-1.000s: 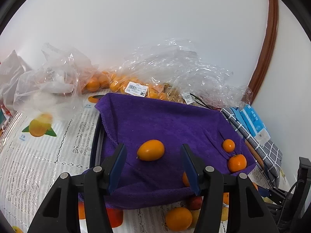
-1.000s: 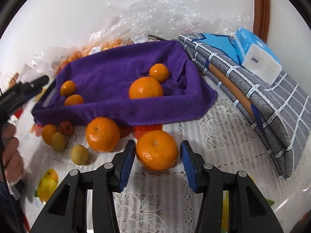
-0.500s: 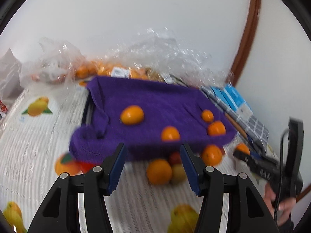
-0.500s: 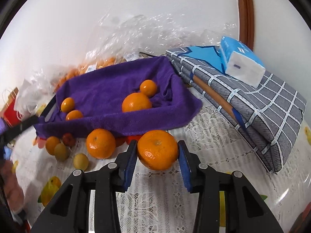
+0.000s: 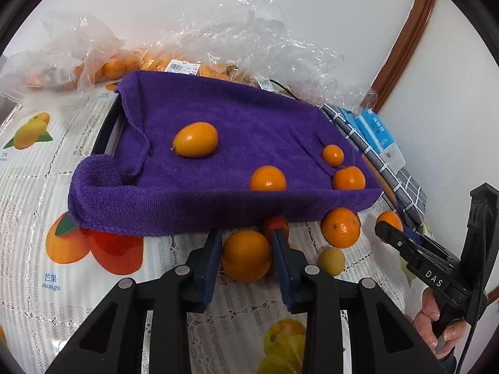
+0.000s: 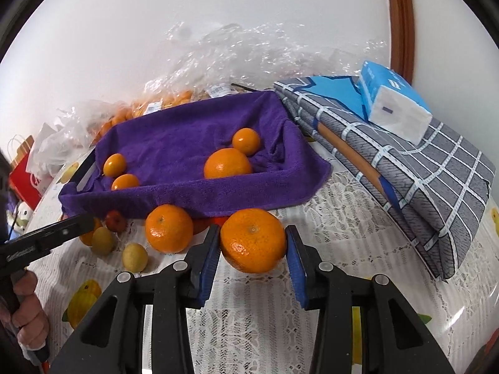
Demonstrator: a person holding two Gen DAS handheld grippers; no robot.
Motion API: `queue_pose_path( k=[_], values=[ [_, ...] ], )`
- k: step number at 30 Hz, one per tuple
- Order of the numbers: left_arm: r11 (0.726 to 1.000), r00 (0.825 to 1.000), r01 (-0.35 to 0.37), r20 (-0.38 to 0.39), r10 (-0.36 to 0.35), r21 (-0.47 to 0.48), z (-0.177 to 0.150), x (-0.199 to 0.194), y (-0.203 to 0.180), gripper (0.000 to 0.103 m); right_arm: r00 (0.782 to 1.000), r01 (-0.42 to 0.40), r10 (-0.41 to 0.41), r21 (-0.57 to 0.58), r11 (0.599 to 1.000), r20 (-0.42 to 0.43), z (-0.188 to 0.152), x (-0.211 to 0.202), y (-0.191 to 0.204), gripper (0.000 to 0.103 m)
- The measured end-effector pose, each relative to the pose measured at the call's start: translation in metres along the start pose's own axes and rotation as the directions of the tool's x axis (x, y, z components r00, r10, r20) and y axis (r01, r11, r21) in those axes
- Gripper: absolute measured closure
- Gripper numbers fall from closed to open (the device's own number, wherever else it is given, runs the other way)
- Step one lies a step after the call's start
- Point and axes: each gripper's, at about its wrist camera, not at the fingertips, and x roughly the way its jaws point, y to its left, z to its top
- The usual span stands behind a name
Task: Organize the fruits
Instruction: 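Close the right tool on a large orange while the left tool grasps an orange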
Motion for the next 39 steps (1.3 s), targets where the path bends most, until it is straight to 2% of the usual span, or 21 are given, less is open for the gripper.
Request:
queue_pose_path(
  k=[2, 6, 11, 15, 18, 20, 28, 33, 36, 38, 39],
  values=[
    [1.0, 1.0, -0.015, 0.02, 0.015, -0.002, -0.002, -0.007, 0.001, 0.072, 1.0, -0.006, 0.006, 0.004, 1.0, 0.004, 0.0, -0.001, -0.001, 0.062],
    [0.994, 0.992, -0.105, 0.072, 0.105, -0.004, -0.007, -0.026, 0.009, 0.072, 1.0, -0.019, 0.019, 0.029, 0.999, 0.01, 0.001, -0.002, -0.006, 0.062],
    [0.988, 0.986, -0.154, 0.061, 0.154, -0.015, -0.008, -0.028, 0.018, 0.072, 1.0, -0.024, 0.024, 0.021, 0.999, 0.011, 0.001, -0.002, -0.004, 0.062],
    [0.983, 0.983, -0.183, 0.036, 0.182, 0.029, -0.012, -0.022, 0.014, 0.063, 1.0, -0.027, 0.027, 0.027, 0.999, 0.013, 0.001, -0.002, -0.004, 0.062],
    [0.976, 0.977, -0.211, 0.008, 0.211, 0.052, -0.013, -0.016, 0.011, 0.063, 0.999, -0.031, 0.031, 0.028, 0.999, 0.011, 0.001, -0.001, -0.004, 0.062],
    [0.977, 0.978, -0.207, -0.012, 0.208, 0.047, -0.013, -0.012, 0.011, 0.064, 0.999, -0.032, 0.031, 0.025, 0.999, 0.012, 0.001, -0.002, -0.004, 0.062],
    [0.979, 0.979, -0.201, -0.011, 0.202, 0.043, -0.014, -0.011, 0.011, 0.063, 0.999, -0.033, 0.033, 0.025, 0.999, 0.01, 0.001, -0.001, -0.003, 0.062],
    [0.981, 0.982, -0.184, -0.024, 0.186, 0.069, -0.012, -0.009, 0.01, 0.056, 0.999, -0.032, 0.032, 0.024, 0.999, 0.008, 0.001, -0.001, -0.002, 0.062],
    [0.979, 0.981, -0.188, -0.026, 0.19, 0.077, -0.011, -0.007, 0.009, 0.056, 0.999, -0.034, 0.034, 0.027, 0.999, 0.007, 0.001, -0.001, -0.002, 0.062],
    [0.978, 0.98, -0.196, -0.02, 0.198, 0.075, -0.011, -0.008, 0.009, 0.061, 0.999, -0.036, 0.036, 0.026, 0.999, 0.006, 0.001, -0.001, -0.001, 0.062],
    [0.981, 0.983, -0.182, -0.018, 0.184, 0.071, -0.012, -0.009, 0.01, 0.071, 0.999, -0.036, 0.036, 0.025, 0.999, 0.006, 0.001, -0.001, -0.002, 0.062]
  ],
)
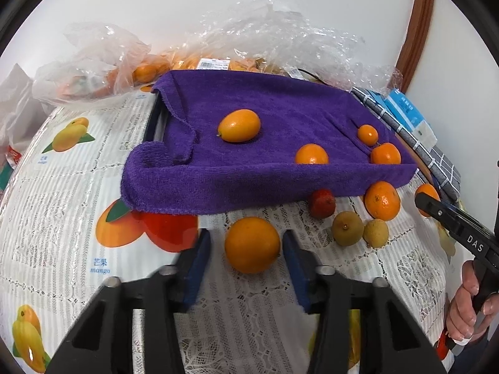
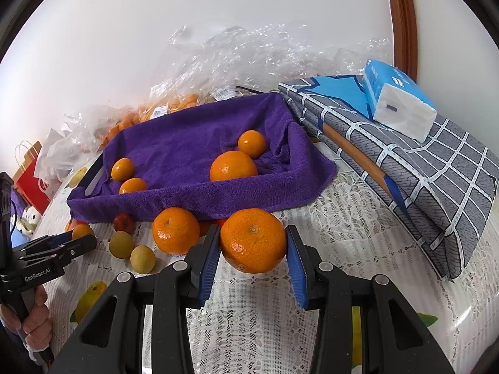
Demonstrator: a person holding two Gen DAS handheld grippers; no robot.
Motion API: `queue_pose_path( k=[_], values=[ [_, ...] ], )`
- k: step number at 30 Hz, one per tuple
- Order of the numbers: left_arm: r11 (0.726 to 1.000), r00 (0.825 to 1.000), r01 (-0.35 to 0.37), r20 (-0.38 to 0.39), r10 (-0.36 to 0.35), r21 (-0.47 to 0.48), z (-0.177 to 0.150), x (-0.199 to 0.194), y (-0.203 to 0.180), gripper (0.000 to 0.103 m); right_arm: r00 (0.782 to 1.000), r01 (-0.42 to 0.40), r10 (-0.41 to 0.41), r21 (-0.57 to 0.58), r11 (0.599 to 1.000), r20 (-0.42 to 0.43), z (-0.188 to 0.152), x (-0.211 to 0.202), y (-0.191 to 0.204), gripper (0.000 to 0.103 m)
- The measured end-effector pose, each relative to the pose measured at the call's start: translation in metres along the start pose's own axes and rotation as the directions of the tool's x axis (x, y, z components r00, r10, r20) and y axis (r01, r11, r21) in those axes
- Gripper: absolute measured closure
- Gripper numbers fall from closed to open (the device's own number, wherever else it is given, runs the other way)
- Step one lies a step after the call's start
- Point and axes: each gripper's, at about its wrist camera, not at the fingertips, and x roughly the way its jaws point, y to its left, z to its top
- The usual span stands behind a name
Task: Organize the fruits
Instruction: 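Close the right tool on a large orange while the left tool grasps an orange, then carry both held oranges over the purple towel and lower them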
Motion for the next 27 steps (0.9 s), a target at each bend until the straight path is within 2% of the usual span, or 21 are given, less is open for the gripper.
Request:
queue_pose_path(
  k=[2, 8, 12, 15, 23, 27],
  values=[
    [0.999, 0.999, 0.032, 0.009, -0.032, -0.006, -0.001, -0.003, 0.001, 0.071, 1.0, 0.0, 0.0, 0.0, 1.0, 0.001, 0.0, 0.0, -0.001, 0.062],
    [0.998, 0.995, 0.058, 0.088, -0.056, -0.023, -0.002, -0.018, 0.001, 0.071, 1.0, -0.011, 0.011, 0.003, 1.0, 0.026, 0.0, -0.004, -0.001, 0.062],
    [0.993, 0.982, 0.1, 0.169, -0.088, -0.066, 0.0, -0.033, 0.009, 0.071, 0.997, -0.039, 0.04, -0.017, 0.999, 0.059, 0.0, -0.01, 0.002, 0.062],
    [0.99, 0.972, 0.109, 0.221, -0.086, -0.093, 0.001, -0.041, 0.014, 0.071, 0.996, -0.047, 0.049, -0.027, 0.999, 0.08, 0.0, -0.014, 0.003, 0.062],
    [0.973, 0.968, 0.125, 0.239, -0.076, -0.195, 0.005, -0.044, 0.035, 0.071, 0.991, -0.026, 0.031, -0.042, 0.999, 0.134, 0.0, -0.023, 0.007, 0.062],
    [0.967, 0.967, 0.134, 0.243, -0.079, -0.217, 0.008, -0.046, 0.039, 0.071, 0.988, -0.042, 0.049, -0.051, 0.998, 0.146, 0.001, -0.027, 0.009, 0.062]
  ],
)
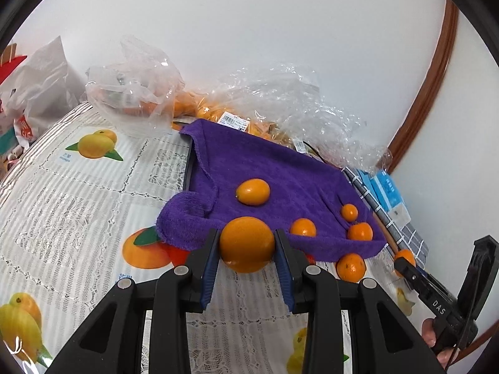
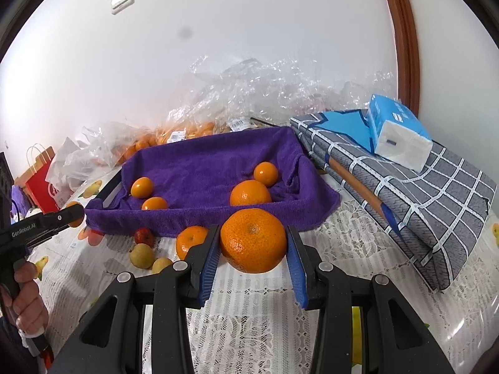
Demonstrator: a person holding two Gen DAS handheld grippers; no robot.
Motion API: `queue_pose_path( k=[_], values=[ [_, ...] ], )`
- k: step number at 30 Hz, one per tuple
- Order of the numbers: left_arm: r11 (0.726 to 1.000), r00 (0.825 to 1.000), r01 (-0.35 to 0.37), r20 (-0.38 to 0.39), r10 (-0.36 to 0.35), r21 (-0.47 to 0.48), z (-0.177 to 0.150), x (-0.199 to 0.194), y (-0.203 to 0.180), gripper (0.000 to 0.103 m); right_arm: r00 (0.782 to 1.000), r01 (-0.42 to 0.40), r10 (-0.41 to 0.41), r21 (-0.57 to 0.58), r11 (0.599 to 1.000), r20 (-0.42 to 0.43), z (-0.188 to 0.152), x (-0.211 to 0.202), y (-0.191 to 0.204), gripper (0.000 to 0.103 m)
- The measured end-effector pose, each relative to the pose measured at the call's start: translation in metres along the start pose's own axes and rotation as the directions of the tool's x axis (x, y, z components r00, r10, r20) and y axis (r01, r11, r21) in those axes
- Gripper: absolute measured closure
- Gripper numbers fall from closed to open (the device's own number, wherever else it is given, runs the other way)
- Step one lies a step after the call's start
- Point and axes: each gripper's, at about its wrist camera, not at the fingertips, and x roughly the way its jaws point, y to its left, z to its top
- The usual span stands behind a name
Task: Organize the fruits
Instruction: 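Carry both held oranges over the purple towel and lower them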
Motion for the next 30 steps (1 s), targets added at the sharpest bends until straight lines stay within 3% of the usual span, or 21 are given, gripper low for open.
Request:
queue_pose_path(
  k=[7, 11, 16, 24, 30],
  values=[
    [1.0, 1.0, -0.001, 0.016, 0.001, 0.005, 0.035, -0.002, -0.007, 0.071, 0.999, -0.016, 0.017, -0.039, 0.999, 0.042, 0.039, -0.003, 0.006, 0.062],
    [0.999, 0.999, -0.034, 0.034, 0.033, 0.032, 0.055, 0.014, -0.017, 0.071, 0.997, -0.024, 0.027, -0.041, 0.999, 0.073, 0.072, 0.008, 0.008, 0.062],
    [1.0, 1.0, -0.016, 0.025, 0.016, 0.011, 0.059, 0.041, -0.011, 0.071, 0.998, -0.032, 0.035, -0.053, 0.998, 0.06, 0.094, 0.038, 0.017, 0.062],
    [1.0, 0.999, -0.008, -0.031, 0.008, -0.004, 0.047, 0.061, 0.002, 0.071, 0.997, -0.034, 0.028, -0.087, 0.996, -0.076, 0.078, 0.102, 0.027, 0.062],
    [1.0, 0.998, 0.015, -0.063, -0.015, -0.011, 0.043, 0.071, 0.0, 0.071, 0.992, -0.007, -0.009, -0.125, 0.992, -0.126, 0.072, 0.117, 0.029, 0.062]
  ],
)
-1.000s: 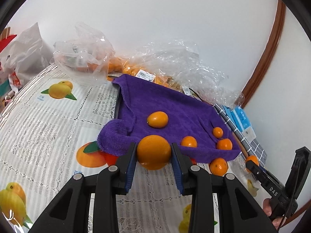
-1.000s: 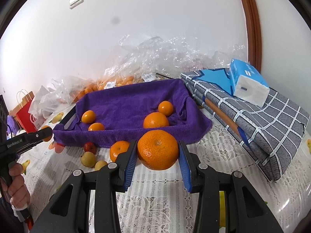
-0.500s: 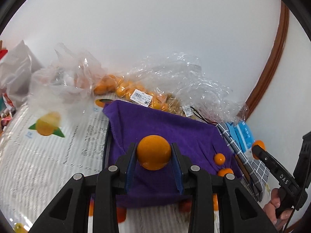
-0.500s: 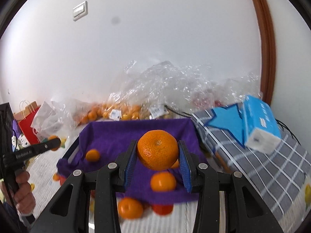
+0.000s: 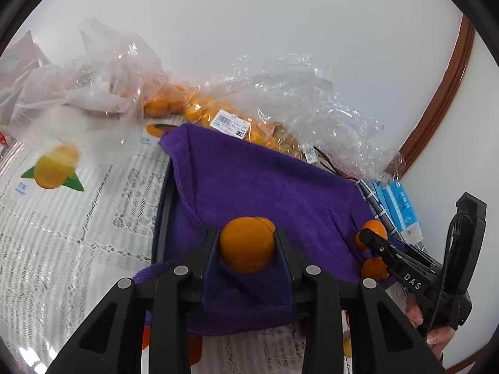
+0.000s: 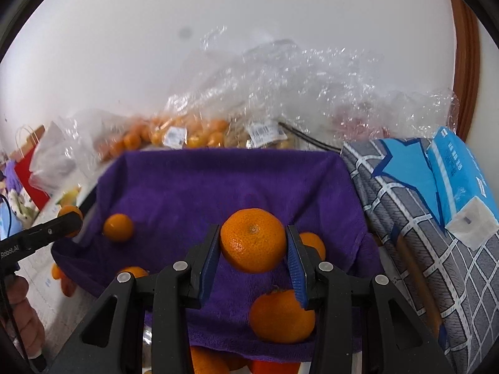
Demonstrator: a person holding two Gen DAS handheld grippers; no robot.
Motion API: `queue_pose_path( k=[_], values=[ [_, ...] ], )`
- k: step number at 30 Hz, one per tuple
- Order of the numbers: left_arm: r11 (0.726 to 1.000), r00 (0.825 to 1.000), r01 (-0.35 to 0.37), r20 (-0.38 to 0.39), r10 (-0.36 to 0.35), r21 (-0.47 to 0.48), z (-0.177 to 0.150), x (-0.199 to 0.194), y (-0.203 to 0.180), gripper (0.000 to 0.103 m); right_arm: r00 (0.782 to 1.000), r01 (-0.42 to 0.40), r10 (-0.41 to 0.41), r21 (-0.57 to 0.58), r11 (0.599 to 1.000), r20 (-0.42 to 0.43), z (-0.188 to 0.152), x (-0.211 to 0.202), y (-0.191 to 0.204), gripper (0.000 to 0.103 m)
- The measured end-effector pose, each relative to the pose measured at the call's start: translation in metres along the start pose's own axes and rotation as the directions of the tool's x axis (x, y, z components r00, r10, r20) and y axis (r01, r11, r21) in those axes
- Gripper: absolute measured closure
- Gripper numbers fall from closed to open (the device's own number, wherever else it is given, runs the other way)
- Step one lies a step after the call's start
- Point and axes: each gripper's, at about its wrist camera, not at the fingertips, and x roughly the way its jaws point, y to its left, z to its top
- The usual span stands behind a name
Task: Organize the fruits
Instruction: 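Carry both held oranges over the purple towel and lower them, then open both tools to drop the oranges onto the purple towel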
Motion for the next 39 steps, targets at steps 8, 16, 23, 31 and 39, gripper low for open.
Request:
queue_pose_path(
  k=[8, 16, 23, 31, 39],
  values=[
    [1.0, 1.0, -0.016, -0.025, 0.016, 0.01, -0.003, 0.008, -0.002, 0.071, 0.999, 0.007, -0.007, 0.003, 1.0, -0.049, -0.007, 0.014, -0.001, 0.062],
    [0.997, 0.998, -0.059, -0.019, 0.06, 0.054, -0.004, 0.011, -0.008, 0.071, 0.999, 0.024, -0.025, -0.031, 0.999, -0.046, -0.01, 0.015, 0.005, 0.062],
    [0.989, 0.994, -0.11, -0.009, 0.111, 0.098, -0.006, 0.015, -0.014, 0.071, 0.999, 0.029, -0.03, -0.022, 0.999, -0.039, -0.01, 0.013, 0.003, 0.062],
    [0.984, 0.991, -0.134, -0.003, 0.135, 0.116, -0.007, 0.016, -0.018, 0.071, 1.0, 0.025, -0.025, -0.008, 1.0, -0.002, -0.01, 0.001, -0.001, 0.061],
    [0.984, 0.992, -0.128, -0.001, 0.129, 0.122, -0.007, 0.016, -0.019, 0.071, 0.999, 0.031, -0.033, 0.058, 0.998, 0.033, -0.009, -0.01, -0.011, 0.054]
  ],
)
